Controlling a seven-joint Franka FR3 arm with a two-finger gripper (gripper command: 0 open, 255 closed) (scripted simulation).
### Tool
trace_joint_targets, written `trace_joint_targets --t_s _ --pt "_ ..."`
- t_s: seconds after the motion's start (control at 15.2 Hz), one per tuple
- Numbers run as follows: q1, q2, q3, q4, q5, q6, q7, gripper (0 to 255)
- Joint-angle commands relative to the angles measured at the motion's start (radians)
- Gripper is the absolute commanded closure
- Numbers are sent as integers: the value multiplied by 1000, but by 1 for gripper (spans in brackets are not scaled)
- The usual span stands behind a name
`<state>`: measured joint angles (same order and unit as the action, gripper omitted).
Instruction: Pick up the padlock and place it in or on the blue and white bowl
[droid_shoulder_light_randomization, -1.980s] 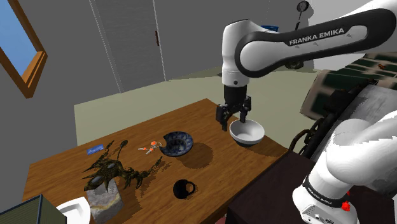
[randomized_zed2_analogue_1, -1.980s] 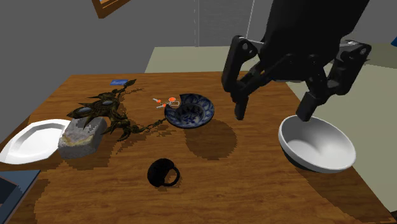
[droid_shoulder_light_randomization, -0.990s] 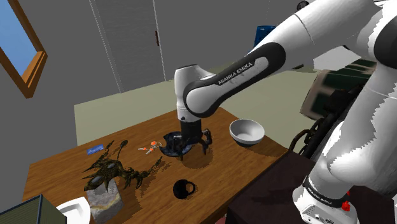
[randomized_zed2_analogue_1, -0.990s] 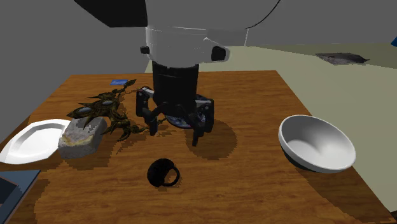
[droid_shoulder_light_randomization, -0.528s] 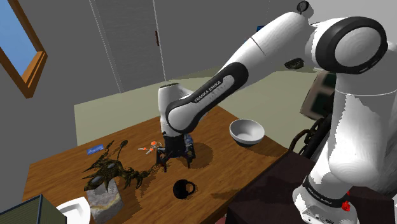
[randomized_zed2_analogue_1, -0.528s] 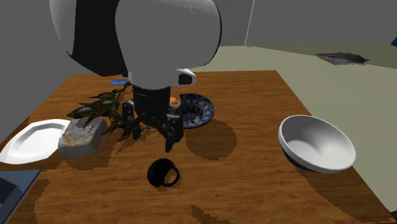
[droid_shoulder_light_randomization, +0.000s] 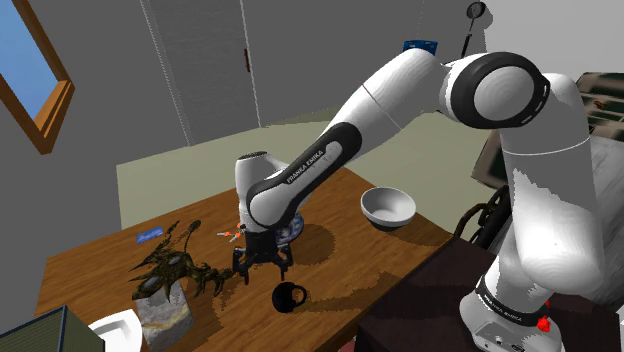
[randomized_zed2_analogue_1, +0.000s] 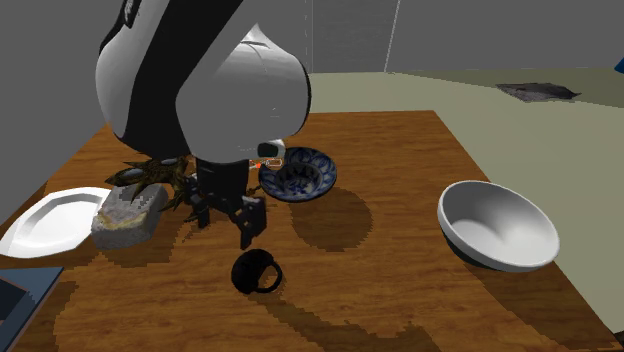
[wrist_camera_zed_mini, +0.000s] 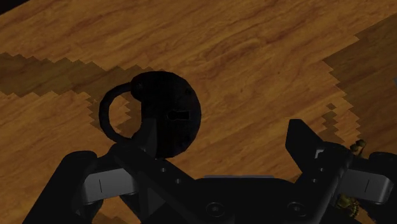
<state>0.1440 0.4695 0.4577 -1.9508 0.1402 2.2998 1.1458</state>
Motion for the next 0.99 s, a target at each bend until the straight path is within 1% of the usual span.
trace_joint_targets --t_s 0.0,0.13,0.59,0.66,0.92 --pt "8 15 -2 -5 -4 22 4 0" --pt "14 29 -4 -9 -8 39 7 0" --pt "14 29 -4 -9 -8 39 7 0" --pt "14 29 -4 -9 -8 39 7 255" --pt "14 29 -4 -9 -8 39 7 255"
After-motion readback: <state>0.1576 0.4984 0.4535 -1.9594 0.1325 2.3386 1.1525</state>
